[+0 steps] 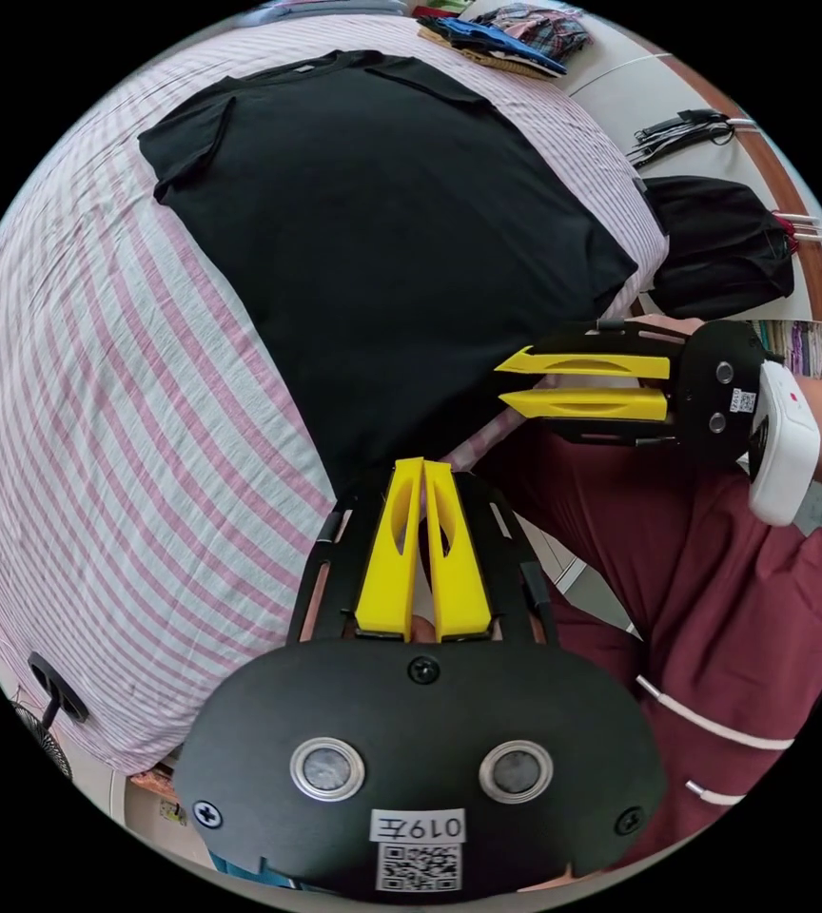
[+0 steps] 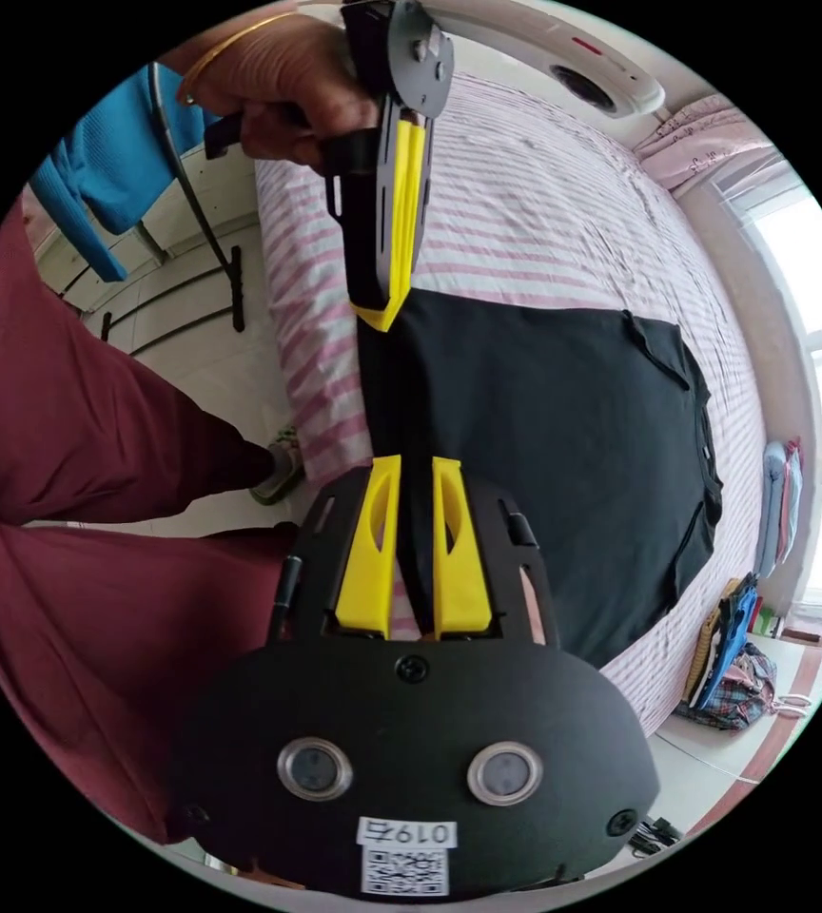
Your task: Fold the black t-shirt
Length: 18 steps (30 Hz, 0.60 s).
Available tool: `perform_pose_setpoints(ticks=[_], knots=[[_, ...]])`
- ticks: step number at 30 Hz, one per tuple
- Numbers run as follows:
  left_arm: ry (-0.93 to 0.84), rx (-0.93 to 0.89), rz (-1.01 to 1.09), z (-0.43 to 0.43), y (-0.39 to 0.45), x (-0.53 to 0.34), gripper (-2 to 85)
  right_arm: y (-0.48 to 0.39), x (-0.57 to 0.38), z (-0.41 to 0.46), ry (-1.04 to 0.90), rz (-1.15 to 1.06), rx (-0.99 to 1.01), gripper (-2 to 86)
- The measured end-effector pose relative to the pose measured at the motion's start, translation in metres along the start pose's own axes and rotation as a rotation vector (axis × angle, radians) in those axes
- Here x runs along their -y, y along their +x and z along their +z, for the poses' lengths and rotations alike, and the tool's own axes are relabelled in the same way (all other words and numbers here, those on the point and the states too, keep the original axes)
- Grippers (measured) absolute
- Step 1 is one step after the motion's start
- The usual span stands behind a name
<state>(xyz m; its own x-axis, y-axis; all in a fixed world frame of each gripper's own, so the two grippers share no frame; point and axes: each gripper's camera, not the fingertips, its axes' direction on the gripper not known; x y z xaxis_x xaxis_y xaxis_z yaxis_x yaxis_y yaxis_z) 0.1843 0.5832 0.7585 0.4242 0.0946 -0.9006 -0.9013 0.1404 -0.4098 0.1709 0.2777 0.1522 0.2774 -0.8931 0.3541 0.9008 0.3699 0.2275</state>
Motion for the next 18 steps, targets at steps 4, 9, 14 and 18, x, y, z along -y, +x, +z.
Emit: perform_pose_setpoints(ticks=[4,9,14,18], knots=[[-0.001,-0.002,-0.007,-0.002,-0.001,0.0,0.6,0.0,-0.011,0.013,-0.002,-0.052,0.007,5.9],[0.007,-0.008,-0.014,-0.006,0.0,-0.001,0.6,0.006,-0.025,0.018,0.001,-0.03,0.0,1.5],[-0.008,-0.001,0.027,-0.009,0.01,0.0,0.6,0.032,-0.051,0.013,0.076,0.106,0.124,0.0],[0.006,-0.034,0.041,-0.012,0.015,0.0,0.6,0.047,-0.071,0.029,0.08,0.126,0.235,0.0]])
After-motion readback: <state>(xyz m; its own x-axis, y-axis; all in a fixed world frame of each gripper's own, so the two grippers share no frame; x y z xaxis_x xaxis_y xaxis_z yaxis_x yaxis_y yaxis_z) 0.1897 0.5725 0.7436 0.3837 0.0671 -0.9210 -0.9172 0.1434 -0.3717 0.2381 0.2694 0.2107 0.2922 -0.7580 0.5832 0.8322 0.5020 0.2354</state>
